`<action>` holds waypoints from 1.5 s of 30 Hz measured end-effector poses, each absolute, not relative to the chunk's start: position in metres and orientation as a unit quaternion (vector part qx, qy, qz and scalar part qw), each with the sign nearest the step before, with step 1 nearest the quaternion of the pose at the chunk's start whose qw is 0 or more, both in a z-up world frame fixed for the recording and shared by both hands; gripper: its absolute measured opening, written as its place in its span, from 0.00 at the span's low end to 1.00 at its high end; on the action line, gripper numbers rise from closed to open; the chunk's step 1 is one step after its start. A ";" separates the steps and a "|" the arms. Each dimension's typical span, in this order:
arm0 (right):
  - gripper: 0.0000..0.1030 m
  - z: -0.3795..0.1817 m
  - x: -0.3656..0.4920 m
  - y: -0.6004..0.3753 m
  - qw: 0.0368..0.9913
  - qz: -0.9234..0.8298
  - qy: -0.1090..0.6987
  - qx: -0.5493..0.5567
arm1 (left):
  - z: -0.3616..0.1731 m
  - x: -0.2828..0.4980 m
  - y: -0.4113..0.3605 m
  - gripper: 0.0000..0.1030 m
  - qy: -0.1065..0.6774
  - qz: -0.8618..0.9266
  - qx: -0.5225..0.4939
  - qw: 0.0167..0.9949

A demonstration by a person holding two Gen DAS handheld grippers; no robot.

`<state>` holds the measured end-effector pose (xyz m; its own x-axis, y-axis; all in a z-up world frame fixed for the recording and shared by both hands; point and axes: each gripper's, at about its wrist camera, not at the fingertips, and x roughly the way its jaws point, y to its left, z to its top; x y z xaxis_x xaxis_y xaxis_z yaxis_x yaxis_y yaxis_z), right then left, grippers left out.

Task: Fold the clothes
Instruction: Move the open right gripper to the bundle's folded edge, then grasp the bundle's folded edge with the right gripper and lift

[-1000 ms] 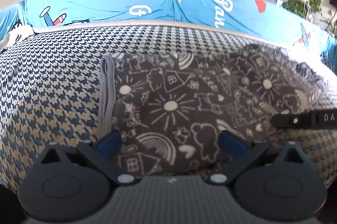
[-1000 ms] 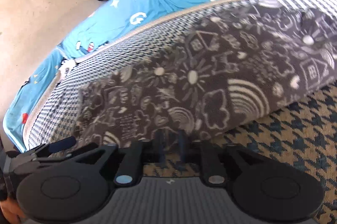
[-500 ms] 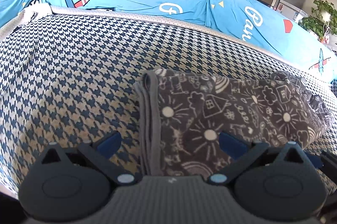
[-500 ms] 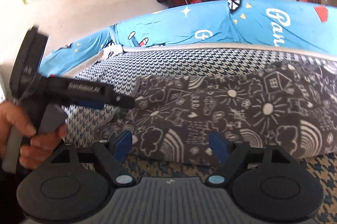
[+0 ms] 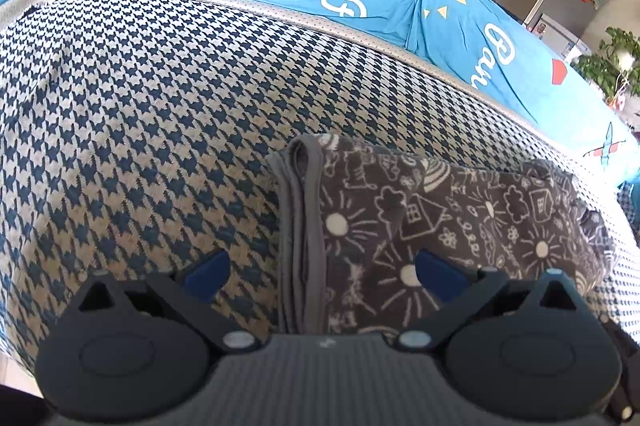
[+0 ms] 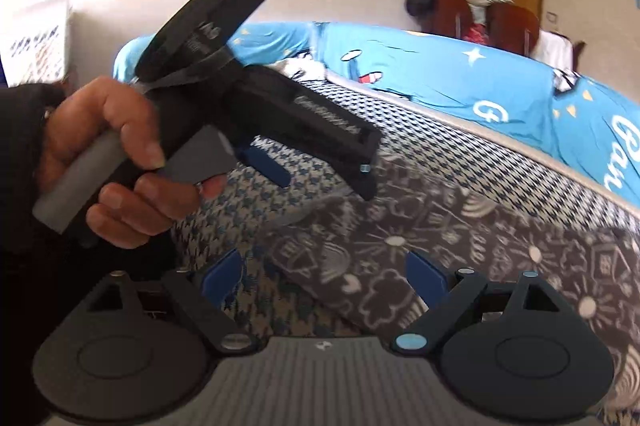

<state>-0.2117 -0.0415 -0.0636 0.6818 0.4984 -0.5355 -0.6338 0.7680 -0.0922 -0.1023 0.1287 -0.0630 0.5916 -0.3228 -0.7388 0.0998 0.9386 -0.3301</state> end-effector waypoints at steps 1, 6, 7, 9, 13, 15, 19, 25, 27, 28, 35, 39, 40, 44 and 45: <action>0.85 -0.066 -0.210 -0.034 0.903 0.315 0.247 -0.154 | -0.063 -0.102 0.130 1.00 0.437 -0.120 -0.133 0.882; 0.79 -0.081 -0.202 -0.003 0.882 0.325 0.244 -0.237 | -0.066 -0.099 0.138 1.00 0.445 -0.127 -0.167 0.870; 0.78 -0.085 -0.201 0.001 0.878 0.327 0.244 -0.250 | -0.067 -0.098 0.139 1.00 0.446 -0.127 -0.172 0.869; 0.74 -0.092 -0.196 0.008 0.873 0.326 0.250 -0.261 | -0.067 -0.097 0.142 1.00 0.446 -0.124 -0.178 0.868; 0.64 -0.107 -0.185 0.016 0.871 0.307 0.259 -0.284 | -0.067 -0.096 0.145 1.00 0.449 -0.128 -0.189 0.864; 0.61 -0.112 -0.182 0.018 0.871 0.300 0.252 -0.296 | -0.067 -0.095 0.146 1.00 0.451 -0.131 -0.194 0.861; 0.31 -0.115 -0.178 0.018 0.879 0.283 0.233 -0.305 | -0.069 -0.095 0.151 1.00 0.459 -0.145 -0.218 0.849; 0.16 -0.099 -0.176 -0.002 0.901 0.284 0.222 -0.240 | -0.073 -0.090 0.156 1.00 0.475 -0.171 -0.256 0.825; 0.16 -0.090 -0.175 -0.013 0.911 0.281 0.226 -0.198 | -0.075 -0.085 0.157 1.00 0.481 -0.180 -0.272 0.814; 0.16 -0.086 -0.175 -0.018 0.915 0.280 0.228 -0.178 | -0.076 -0.081 0.157 1.00 0.485 -0.184 -0.278 0.808; 0.16 -0.072 -0.176 -0.034 0.923 0.282 0.235 -0.118 | -0.084 -0.061 0.145 1.00 0.498 -0.222 -0.308 0.780; 0.16 -0.073 -0.182 -0.037 0.921 0.276 0.231 -0.148 | -0.081 -0.061 0.134 0.88 0.491 -0.239 -0.305 0.780; 0.16 -0.074 -0.185 -0.036 0.921 0.273 0.227 -0.161 | -0.081 -0.061 0.133 0.85 0.490 -0.239 -0.302 0.782; 0.26 -0.083 -0.189 -0.033 0.918 0.264 0.230 -0.186 | -0.078 -0.060 0.127 0.78 0.488 -0.246 -0.299 0.782; 0.30 -0.084 -0.189 -0.031 0.918 0.261 0.231 -0.191 | -0.078 -0.059 0.126 0.78 0.488 -0.248 -0.300 0.781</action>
<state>-0.1892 -0.0312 -0.0840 0.7565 0.3916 -0.5238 -0.5679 0.7906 -0.2291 -0.0594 0.1260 -0.0775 0.4010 -0.6806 -0.6132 0.0947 0.6965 -0.7112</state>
